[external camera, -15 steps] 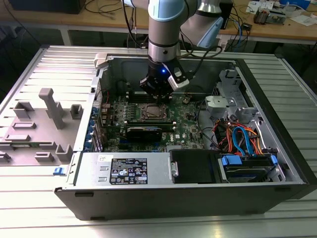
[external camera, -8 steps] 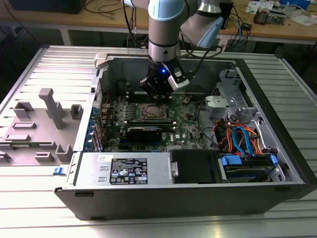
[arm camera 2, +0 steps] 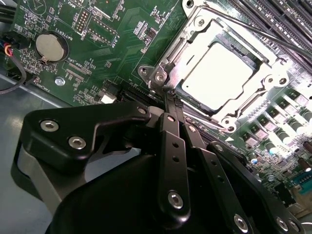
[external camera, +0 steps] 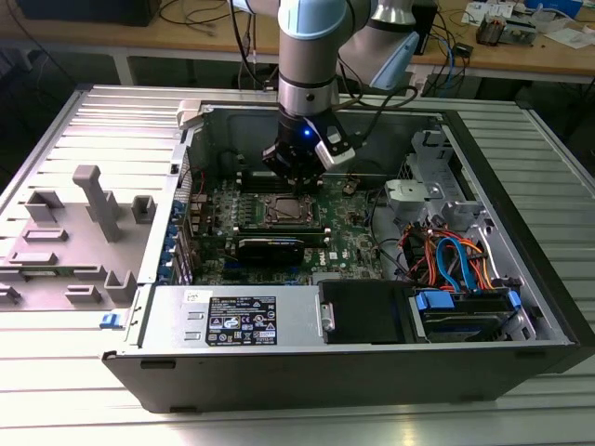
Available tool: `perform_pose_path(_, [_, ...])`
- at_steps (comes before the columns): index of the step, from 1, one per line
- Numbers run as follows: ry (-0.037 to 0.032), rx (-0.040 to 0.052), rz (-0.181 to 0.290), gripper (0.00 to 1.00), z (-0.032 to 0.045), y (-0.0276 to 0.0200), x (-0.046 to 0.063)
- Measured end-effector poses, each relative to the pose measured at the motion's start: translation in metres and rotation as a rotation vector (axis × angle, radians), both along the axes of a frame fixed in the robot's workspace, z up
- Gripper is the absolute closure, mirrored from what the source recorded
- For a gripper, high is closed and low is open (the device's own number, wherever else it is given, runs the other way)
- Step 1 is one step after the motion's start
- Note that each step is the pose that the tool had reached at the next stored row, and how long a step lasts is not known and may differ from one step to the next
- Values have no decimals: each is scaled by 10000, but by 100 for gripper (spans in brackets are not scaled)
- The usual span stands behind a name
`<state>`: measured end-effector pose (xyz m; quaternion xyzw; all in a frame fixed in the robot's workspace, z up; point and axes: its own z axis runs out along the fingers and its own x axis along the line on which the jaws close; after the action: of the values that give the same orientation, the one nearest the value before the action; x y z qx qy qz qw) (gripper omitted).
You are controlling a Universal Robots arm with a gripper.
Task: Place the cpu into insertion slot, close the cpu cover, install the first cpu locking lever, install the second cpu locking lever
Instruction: 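Install the first cpu locking lever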
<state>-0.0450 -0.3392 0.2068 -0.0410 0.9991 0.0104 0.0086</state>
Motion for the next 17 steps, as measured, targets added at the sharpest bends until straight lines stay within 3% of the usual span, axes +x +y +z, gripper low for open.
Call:
perform_pose_path(8, [-1, -15, -3, 89, -13, -37, 1])
perform_pose_path(17, [0, -15, -1, 89, -52, -36, 8])
